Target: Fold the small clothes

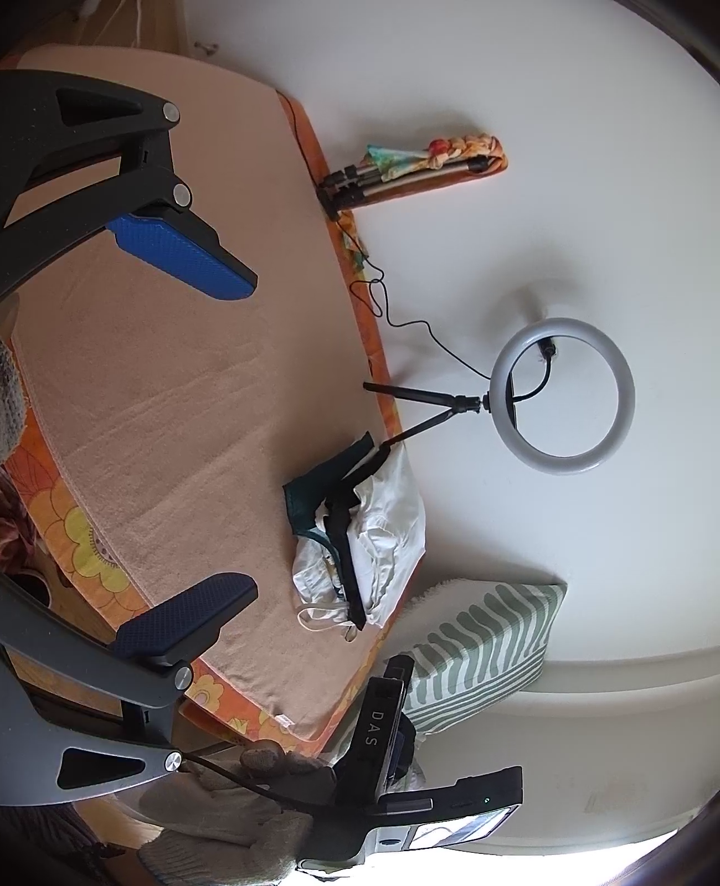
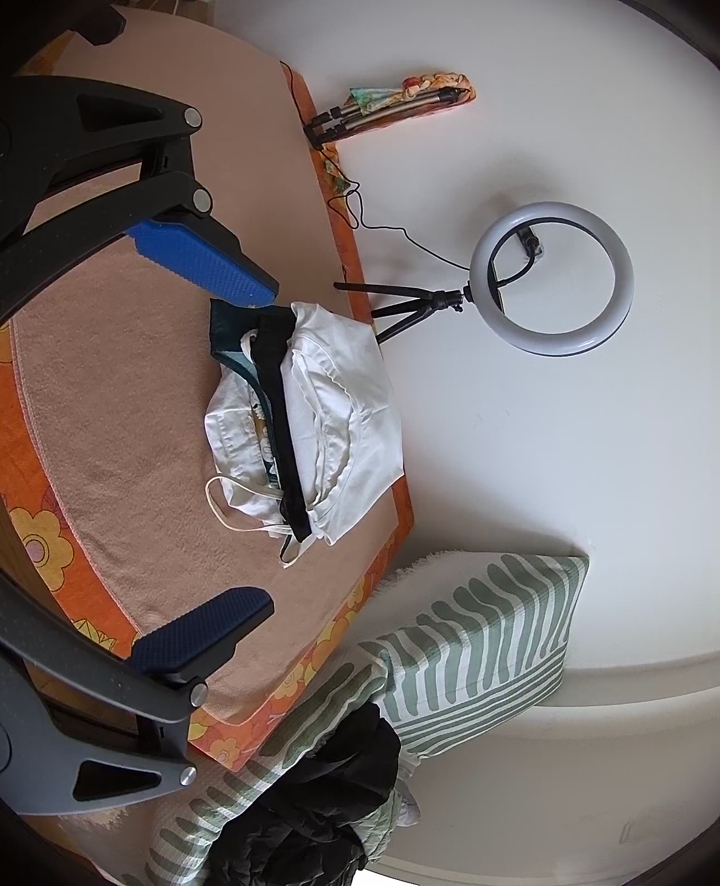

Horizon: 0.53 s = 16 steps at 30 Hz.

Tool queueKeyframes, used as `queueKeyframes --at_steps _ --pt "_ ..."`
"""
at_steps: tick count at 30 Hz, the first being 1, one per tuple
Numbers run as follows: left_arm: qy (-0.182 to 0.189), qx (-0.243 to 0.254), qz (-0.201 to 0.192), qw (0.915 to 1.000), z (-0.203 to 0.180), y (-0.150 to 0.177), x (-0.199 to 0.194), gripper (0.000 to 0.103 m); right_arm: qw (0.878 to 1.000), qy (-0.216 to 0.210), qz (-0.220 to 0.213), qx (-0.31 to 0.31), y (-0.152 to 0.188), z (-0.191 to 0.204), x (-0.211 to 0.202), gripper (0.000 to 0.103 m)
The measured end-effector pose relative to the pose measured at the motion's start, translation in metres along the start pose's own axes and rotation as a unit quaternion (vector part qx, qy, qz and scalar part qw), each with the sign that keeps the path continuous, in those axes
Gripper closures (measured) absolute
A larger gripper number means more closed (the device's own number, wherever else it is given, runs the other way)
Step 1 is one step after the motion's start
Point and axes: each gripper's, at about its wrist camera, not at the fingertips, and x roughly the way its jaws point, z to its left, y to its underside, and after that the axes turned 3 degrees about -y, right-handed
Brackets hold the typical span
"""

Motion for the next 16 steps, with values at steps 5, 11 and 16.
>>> queueKeyframes --at_steps 5,11,16 --pt "0.0 0.002 0.001 1.0 -0.002 0.0009 0.0004 0.004 1.0 -0.001 0.0 0.002 -0.0001 -0.0014 0.0017 0.0" --pt "-0.001 -0.001 0.0 1.0 -0.0027 0.0011 0.0006 0.004 1.0 0.0 0.001 0.001 0.0018 -0.0013 0.0006 0.0" --pt "0.006 -0.008 -0.023 0.9997 0.0019 0.0044 -0.004 0.004 1.0 -0.001 0.006 0.0 0.0034 0.0001 0.0024 0.0"
